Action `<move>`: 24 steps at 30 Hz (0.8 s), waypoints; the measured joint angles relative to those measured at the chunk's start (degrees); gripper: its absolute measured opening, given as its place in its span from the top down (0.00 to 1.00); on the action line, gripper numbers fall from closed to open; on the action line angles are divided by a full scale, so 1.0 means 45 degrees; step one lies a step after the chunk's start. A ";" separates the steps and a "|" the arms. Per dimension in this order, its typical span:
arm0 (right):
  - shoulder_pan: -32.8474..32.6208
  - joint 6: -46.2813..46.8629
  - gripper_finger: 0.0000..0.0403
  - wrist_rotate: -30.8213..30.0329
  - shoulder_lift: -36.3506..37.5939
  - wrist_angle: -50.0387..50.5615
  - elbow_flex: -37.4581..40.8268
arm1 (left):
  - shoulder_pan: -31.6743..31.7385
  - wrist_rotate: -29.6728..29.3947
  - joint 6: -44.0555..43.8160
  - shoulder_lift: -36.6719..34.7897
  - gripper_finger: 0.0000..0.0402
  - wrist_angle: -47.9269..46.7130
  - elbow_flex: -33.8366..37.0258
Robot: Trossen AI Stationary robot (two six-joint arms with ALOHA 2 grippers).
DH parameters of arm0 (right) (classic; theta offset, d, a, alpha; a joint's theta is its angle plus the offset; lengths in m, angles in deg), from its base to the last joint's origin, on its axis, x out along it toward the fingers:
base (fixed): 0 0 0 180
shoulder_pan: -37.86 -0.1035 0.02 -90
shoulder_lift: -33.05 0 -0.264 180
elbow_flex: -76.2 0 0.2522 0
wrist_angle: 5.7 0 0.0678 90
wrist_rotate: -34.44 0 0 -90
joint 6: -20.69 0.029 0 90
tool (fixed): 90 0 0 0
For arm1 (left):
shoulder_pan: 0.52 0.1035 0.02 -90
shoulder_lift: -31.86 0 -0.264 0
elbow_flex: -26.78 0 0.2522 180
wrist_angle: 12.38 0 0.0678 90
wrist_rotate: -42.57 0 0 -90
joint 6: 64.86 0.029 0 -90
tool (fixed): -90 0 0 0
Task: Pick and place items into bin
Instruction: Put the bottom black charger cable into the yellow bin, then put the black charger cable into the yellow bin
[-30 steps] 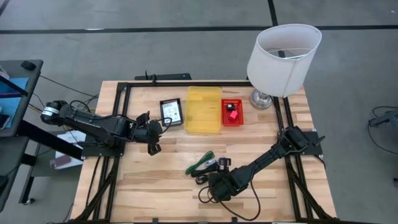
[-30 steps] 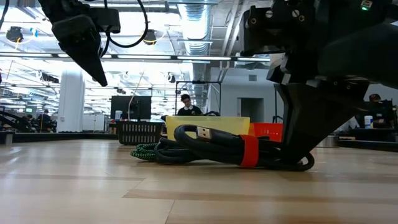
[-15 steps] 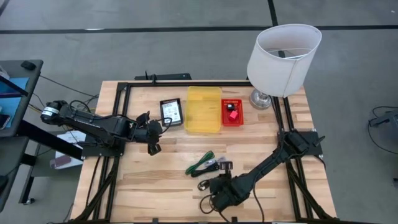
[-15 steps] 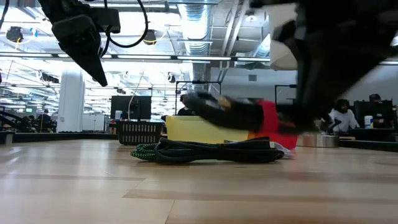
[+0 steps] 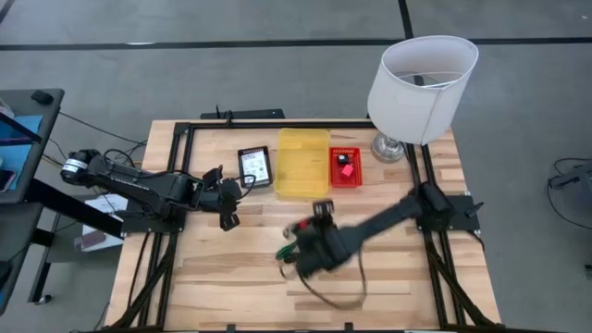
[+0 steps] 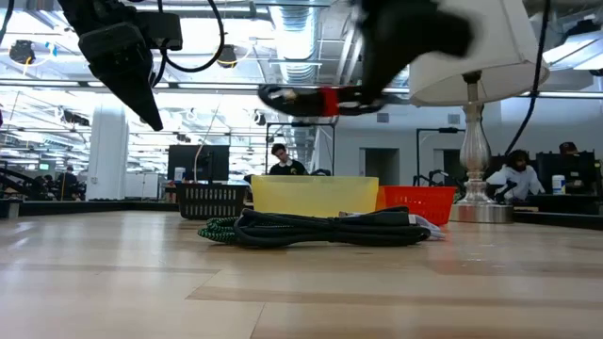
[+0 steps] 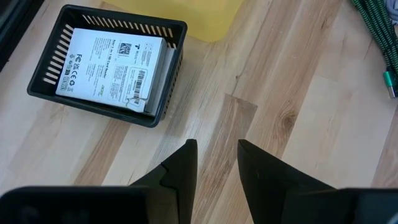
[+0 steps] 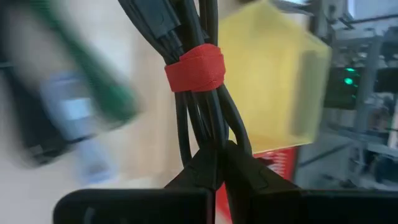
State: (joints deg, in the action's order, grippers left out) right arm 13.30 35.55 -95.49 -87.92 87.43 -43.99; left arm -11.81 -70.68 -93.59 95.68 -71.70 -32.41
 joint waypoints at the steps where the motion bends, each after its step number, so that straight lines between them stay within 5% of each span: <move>1: 0.0435 -0.0464 0.99 -0.0119 0.0000 -0.0028 -0.0104 | 0.0000 0.0000 0.0000 -0.0002 0.73 0.0005 0.0000; 13: 0.5777 -0.3909 0.98 -0.0138 0.0000 -0.0613 -0.0386 | 0.0000 0.0000 0.0000 0.0002 0.73 0.0003 0.0000; 24: 0.7331 -0.5076 0.77 0.1199 0.0000 -0.2388 -0.0386 | 0.0000 0.0000 0.0000 0.0002 0.73 0.0003 0.0000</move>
State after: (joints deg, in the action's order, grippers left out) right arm 46.29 12.70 -90.09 -87.92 76.68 -45.72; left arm -11.81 -70.68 -93.59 95.69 -71.69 -32.41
